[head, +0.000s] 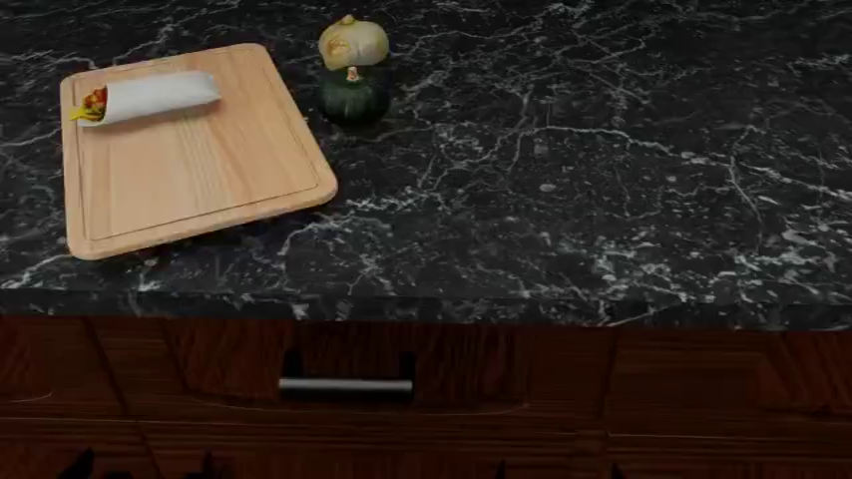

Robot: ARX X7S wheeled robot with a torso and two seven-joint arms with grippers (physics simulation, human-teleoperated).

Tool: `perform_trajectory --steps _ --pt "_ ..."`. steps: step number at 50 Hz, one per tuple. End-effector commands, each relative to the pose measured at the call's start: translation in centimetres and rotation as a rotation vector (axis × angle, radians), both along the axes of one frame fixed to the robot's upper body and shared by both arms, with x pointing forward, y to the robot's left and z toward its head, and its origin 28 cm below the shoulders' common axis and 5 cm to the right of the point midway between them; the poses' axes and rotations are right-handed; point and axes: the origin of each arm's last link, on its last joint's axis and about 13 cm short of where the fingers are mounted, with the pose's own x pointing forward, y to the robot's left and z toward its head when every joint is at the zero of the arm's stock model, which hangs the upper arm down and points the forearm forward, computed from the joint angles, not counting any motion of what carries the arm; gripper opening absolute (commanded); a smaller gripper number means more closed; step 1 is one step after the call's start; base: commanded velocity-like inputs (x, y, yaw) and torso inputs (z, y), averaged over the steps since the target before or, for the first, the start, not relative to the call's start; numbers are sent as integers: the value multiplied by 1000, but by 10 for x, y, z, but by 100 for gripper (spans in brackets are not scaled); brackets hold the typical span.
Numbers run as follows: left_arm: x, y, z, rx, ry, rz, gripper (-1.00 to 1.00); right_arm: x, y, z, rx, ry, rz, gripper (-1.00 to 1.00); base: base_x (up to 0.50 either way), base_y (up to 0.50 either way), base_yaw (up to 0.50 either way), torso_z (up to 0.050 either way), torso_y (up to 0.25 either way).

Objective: Clear the non-vegetable object off the cutting board and place the vegetables onto it.

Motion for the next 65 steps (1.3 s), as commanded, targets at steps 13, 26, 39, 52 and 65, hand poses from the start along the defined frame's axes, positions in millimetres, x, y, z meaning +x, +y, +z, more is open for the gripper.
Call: perform_trajectory --steps 13,26,39,52,65 --pt "3 0 -1 -22 30 -2 100 2 -1 -2 14 20 -7 100 0 0 0 0 0" --pt "0 0 -2 2 3 -1 100 0 2 0 -43 5 0 100 0 77 0 0 0" --pt "1 0 -2 6 8 5 100 0 2 -1 -43 12 -4 100 0 500 0 0 0" --pt "0 0 -1 7 0 6 100 0 2 -1 -48 11 -3 100 0 500 0 0 0" --pt "0 0 -1 20 15 17 100 0 1 1 -52 4 -42 100 0 239 0 0 0"
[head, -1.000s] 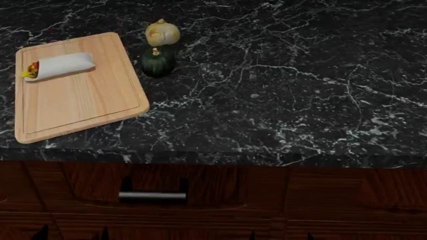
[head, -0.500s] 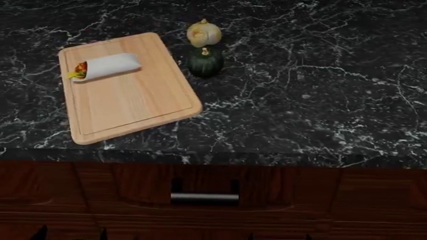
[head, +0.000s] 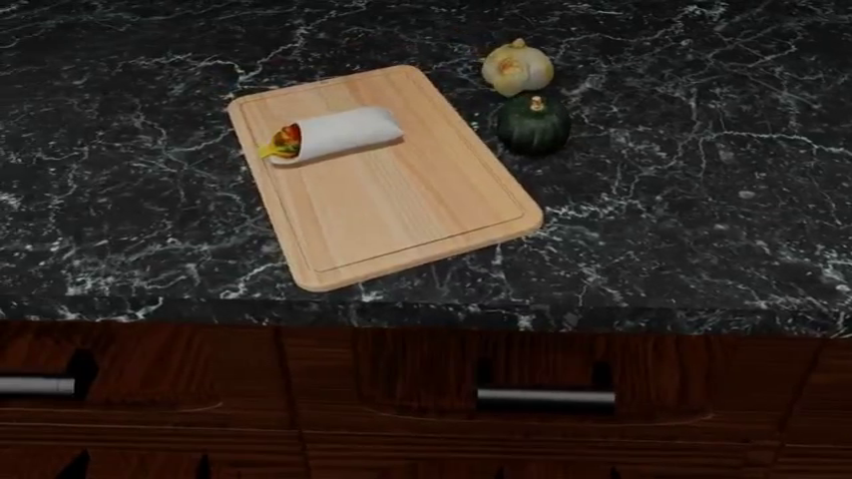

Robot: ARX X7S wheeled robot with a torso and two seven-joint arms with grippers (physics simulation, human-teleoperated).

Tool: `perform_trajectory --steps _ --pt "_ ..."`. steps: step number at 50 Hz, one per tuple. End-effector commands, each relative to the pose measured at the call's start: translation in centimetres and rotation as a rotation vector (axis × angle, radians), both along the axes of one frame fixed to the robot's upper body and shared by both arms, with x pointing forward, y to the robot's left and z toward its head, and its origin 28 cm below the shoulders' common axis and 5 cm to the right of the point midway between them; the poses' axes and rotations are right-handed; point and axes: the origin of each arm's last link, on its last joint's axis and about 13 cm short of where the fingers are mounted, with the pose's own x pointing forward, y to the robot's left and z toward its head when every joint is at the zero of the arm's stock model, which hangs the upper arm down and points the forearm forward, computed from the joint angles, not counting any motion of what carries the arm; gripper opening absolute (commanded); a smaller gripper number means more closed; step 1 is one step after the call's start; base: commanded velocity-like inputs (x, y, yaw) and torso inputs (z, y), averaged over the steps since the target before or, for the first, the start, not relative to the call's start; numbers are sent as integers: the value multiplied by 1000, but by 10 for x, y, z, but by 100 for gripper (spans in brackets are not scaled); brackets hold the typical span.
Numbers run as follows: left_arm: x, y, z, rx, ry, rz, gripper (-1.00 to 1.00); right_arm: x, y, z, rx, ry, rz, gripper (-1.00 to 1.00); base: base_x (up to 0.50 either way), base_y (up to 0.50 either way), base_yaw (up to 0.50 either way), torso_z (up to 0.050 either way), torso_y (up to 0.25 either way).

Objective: Clear the non-vegetable object off the cutting board and place the vegetables onto it.

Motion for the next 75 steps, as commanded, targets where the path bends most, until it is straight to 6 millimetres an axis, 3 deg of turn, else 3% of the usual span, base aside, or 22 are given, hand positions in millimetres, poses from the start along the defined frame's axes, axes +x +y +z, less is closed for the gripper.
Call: perform_trajectory --steps 1,7,13,22,30,37,43,52,62,68,75 --pt "1 -1 1 9 10 8 100 1 -1 3 -33 -14 -30 100 0 0 0 0 0" --pt "3 2 18 32 -12 9 100 1 0 7 -100 26 -29 100 0 0 0 0 0" --pt "4 6 48 76 -35 -5 100 -5 -2 41 -183 -26 -55 100 0 0 0 0 0" --pt "10 11 73 86 -30 -9 100 -9 -7 83 -188 -57 -59 100 0 0 0 0 0" --pt "12 17 120 27 -25 -21 100 -4 -12 121 -236 -74 -54 100 0 0 0 0 0" --pt "10 23 164 -10 -25 -14 100 1 -17 171 -248 -106 -31 100 0 0 0 0 0" --pt "17 32 205 -25 -25 -35 100 13 -25 217 -243 -100 -9 100 0 0 0 0 0" --pt "37 43 246 53 -77 -10 100 39 -30 260 -285 -98 18 100 0 0 0 0 0" --pt "65 55 276 36 -44 -12 100 72 -37 296 -270 -57 31 100 0 0 0 0 0" --pt "74 60 273 42 -24 2 100 79 -39 310 -236 -80 49 100 33 0 0 0 0" --pt "75 61 272 47 -17 1 100 81 -38 303 -239 -47 48 100 500 0 0 0 0"
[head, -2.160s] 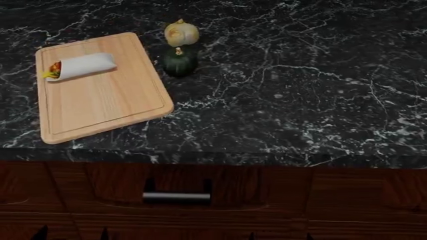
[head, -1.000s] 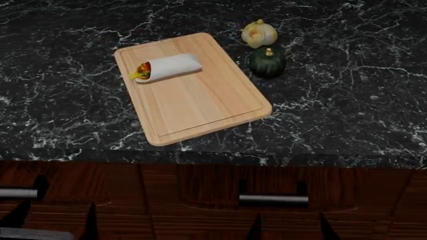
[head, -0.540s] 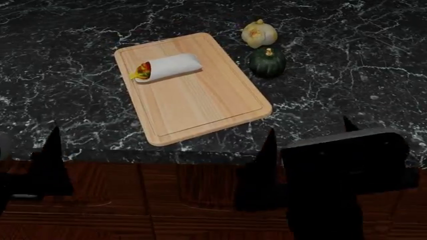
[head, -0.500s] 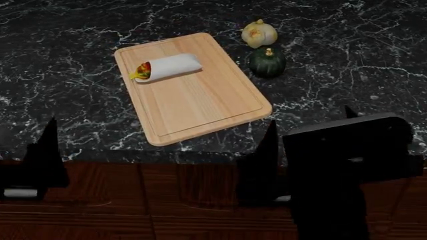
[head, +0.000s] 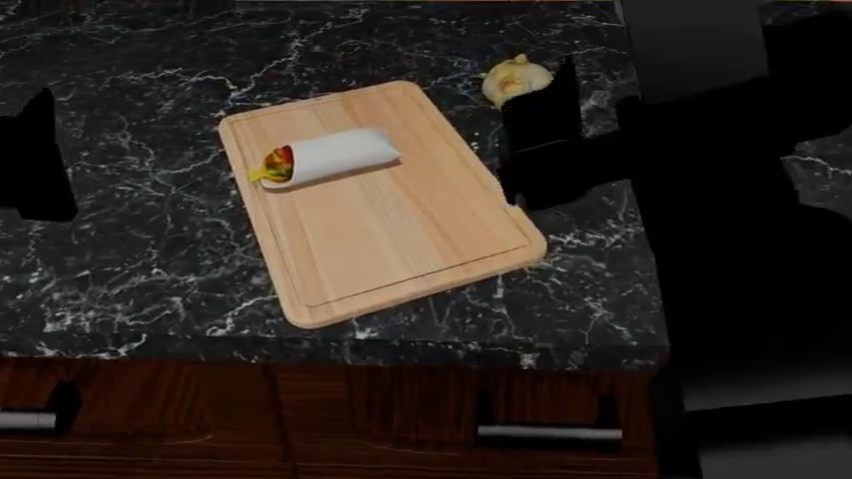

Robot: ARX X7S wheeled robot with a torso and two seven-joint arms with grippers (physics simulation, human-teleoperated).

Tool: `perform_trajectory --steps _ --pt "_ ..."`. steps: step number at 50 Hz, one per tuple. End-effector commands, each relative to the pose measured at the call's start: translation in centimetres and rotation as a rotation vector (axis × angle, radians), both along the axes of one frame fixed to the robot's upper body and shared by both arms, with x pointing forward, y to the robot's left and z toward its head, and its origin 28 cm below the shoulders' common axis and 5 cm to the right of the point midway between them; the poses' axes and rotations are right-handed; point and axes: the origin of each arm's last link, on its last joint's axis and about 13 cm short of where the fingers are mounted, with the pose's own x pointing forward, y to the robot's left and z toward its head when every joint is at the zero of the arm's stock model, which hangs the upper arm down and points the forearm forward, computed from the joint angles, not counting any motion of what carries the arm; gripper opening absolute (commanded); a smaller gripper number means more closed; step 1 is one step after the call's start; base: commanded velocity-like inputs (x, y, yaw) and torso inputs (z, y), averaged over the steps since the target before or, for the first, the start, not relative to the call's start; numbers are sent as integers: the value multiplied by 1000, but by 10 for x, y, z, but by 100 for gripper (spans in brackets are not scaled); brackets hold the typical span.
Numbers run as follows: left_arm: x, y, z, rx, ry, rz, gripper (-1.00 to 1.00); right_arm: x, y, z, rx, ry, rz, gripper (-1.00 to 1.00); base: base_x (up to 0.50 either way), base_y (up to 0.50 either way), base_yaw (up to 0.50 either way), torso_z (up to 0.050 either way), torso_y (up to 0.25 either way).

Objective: Clear the non-vegetable object off the cutting board and place the vegetables onto it.

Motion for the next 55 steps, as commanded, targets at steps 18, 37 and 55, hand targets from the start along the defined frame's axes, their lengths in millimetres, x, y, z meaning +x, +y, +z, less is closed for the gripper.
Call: perform_trajectory --steps 18,37,55 --pt "5 5 14 6 -12 19 100 5 -7 6 12 36 0 100 500 0 0 0 1" --pt "1 2 23 21 -35 -21 100 0 -5 4 -17 52 8 100 500 5 0 0 2" --pt "0 3 22 25 -34 -23 100 2 -7 -6 15 79 13 100 500 49 0 0 2"
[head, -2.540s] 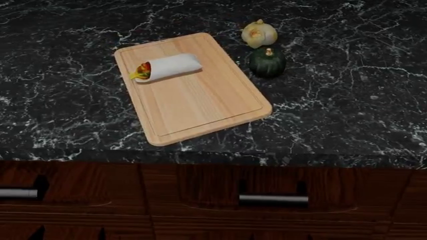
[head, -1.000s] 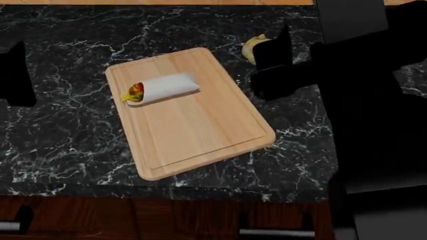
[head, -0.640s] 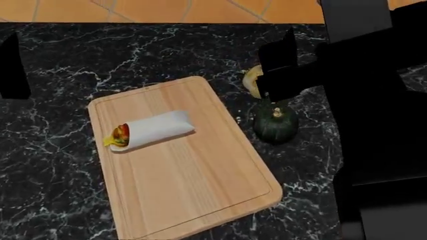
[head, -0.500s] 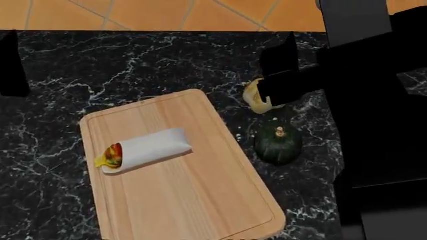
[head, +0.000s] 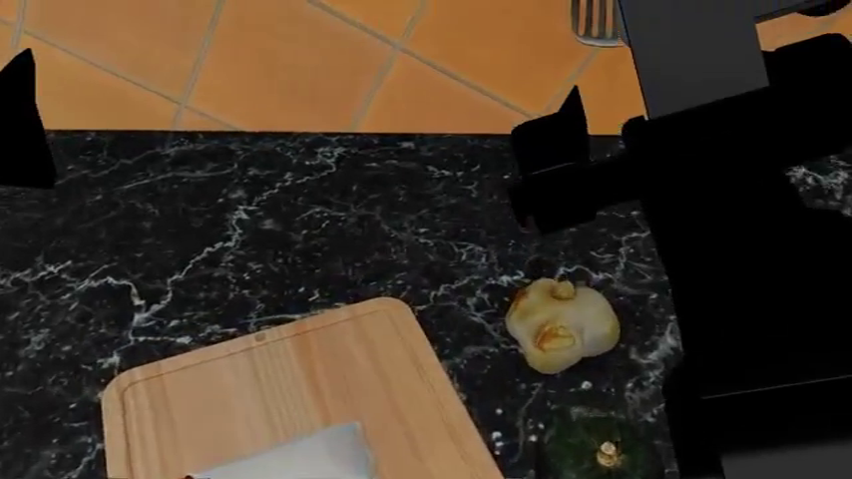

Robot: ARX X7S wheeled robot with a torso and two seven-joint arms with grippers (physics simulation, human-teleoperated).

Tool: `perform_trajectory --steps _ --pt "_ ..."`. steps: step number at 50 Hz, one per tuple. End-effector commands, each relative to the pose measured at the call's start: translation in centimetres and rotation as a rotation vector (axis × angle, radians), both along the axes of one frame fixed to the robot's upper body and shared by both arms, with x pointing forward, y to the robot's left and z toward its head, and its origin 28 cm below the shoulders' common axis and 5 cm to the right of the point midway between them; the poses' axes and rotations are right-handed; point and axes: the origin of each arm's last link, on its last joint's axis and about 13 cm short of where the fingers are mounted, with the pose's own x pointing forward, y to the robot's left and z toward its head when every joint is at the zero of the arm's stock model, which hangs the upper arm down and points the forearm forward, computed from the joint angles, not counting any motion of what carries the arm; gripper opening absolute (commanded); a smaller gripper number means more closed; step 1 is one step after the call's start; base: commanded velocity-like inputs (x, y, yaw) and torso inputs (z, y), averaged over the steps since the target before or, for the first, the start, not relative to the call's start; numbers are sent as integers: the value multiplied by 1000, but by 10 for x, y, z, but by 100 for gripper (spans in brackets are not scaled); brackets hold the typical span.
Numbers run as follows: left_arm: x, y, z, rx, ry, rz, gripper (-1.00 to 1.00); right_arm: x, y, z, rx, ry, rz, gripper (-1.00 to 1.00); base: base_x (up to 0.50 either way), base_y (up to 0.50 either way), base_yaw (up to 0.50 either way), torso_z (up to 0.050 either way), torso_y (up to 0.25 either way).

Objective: Clear the non-vegetable object off the cutting board and place the vegetables onto it.

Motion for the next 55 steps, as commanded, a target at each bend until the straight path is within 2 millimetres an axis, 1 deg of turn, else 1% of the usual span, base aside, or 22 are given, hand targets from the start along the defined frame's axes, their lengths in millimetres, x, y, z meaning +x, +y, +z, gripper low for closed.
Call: perform_trajectory --steps 1,13,16,19,21,23,27,30,31,37,41,45,51,54,55 --pt "0 -1 1 -17 -4 -19 100 0 -1 -2 35 1 13 100 500 0 0 0 0" --pt "-1 0 2 -17 -7 -18 100 -2 -1 -9 4 30 19 100 500 0 0 0 1" --pt "0 0 1 -18 -6 -18 100 -3 -2 -12 5 29 13 100 86 0 0 0 0" --pt "0 -1 2 -17 -7 -19 100 -5 -2 -10 -5 19 22 100 18 0 -1 0 0" --pt "0 -1 2 -15 -7 -20 100 -9 0 -7 0 20 74 100 18 0 -3 0 0" --pt "0 0 2 -14 -7 -19 100 -12 3 -9 -30 45 117 100 18 0 -3 0 0" --pt "-1 0 2 -12 -6 -19 100 -31 12 -6 -81 77 233 100 18 0 -1 0 0" --pt "-1 -1 3 -9 -6 -22 100 -40 14 -3 -82 107 297 100 18 0 0 0 0" --pt "-1 -1 3 -10 -7 -23 100 -45 15 -2 -83 137 353 100 18 0 0 0 0" --pt "-1 -2 5 -13 -9 -26 100 -59 23 0 -120 198 478 100 18 0 0 0 0" --pt "-1 -1 6 -13 -12 -26 100 -66 29 3 -132 216 529 100 18 0 0 0 0" --pt "-1 -2 7 -18 -13 -27 100 -75 35 2 -172 265 615 100 19 0 0 0 0" --pt "0 -2 4 -18 -6 -27 100 -86 45 1 -200 295 684 100 19 0 0 0 0" --pt "1 -2 5 -19 -8 -25 100 -88 50 3 -164 339 696 100 19 0 0 0 0" --pt "1 -1 5 -19 -9 -24 100 -90 52 3 -178 331 711 100 19 0 0 0 0"
